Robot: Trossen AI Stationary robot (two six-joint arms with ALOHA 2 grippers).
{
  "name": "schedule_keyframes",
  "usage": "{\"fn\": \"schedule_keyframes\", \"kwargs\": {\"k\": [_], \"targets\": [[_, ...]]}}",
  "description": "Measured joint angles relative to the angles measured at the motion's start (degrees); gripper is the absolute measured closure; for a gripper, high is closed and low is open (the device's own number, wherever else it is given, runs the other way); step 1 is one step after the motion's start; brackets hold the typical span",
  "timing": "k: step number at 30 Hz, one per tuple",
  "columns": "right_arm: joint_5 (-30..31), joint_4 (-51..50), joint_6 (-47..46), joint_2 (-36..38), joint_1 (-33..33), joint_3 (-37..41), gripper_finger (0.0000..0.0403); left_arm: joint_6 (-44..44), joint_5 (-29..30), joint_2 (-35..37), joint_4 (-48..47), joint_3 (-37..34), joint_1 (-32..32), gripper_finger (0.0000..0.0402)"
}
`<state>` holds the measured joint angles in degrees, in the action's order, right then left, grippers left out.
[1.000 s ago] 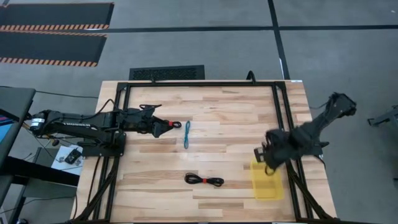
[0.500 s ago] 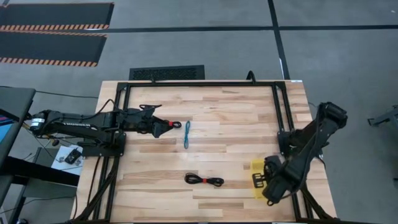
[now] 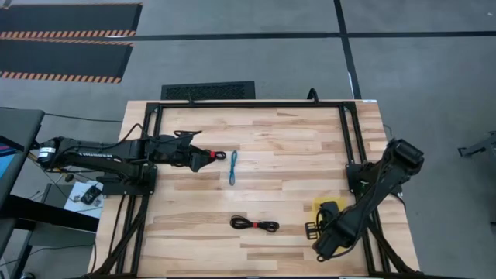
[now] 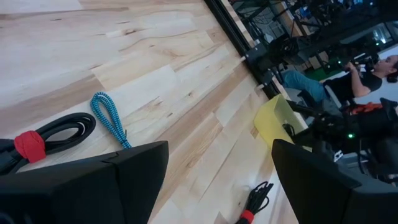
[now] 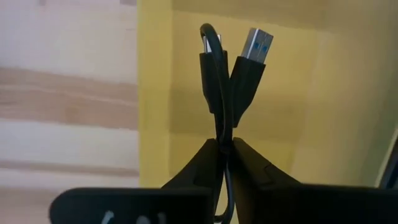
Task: Pick and place USB-C Cables
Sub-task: Put the top right black charger cable into the yellow bin, then put the bottom black charger cable into the yellow bin
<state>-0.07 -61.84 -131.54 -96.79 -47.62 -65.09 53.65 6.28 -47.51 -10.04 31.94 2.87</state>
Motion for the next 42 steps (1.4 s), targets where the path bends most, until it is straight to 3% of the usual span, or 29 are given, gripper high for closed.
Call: {"fn": "schedule_keyframes", "kwargs": {"k": [9, 18, 21, 25, 28, 32, 35, 42], "targets": [[0.37, -0.71, 0.16, -1.2, 1.43, 0.01, 0.0315, -1.49, -0.48, 0.0, -0.08, 0.0, 0.0, 0.012], [1.27, -1.19, 7.29, 4.11, 4.18, -0.05, 0.0228, -2.59, -0.82, 0.0, -0.02, 0.0, 0.0, 0.012], [5.47, -0.38, 17.32, 8.42, 6.72, -2.27, 0.0207, -4.0, -1.98, 0.0, 0.0, 0.0, 0.02, 0.012], [14.32, 4.97, 40.97, 12.15, 12.27, -7.34, 0.0196, -4.44, -2.53, 0.0, 0.57, 0.0, 0.0, 0.012], [15.65, 9.05, 58.23, 11.81, 17.64, -11.04, 0.0198, -4.11, -3.18, 0.0, 0.64, 0.0, 0.0, 0.012], [14.25, 16.69, 79.31, 7.89, 22.62, -14.03, 0.0208, -5.42, -5.86, 0.0, 0.59, 0.0, 0.02, 0.012], [9.4, 20.85, 90.69, 3.7, 24.62, -15.65, 0.0212, -6.9, -7.13, 0.0, 0.57, 0.0, 0.0, 0.012], [0.74, 21.17, 102.49, -5.73, 27.32, -19.78, 0.0181, -8.21, -7.15, 0.0, 0.9, 0.0, 0.0, 0.012]]}}
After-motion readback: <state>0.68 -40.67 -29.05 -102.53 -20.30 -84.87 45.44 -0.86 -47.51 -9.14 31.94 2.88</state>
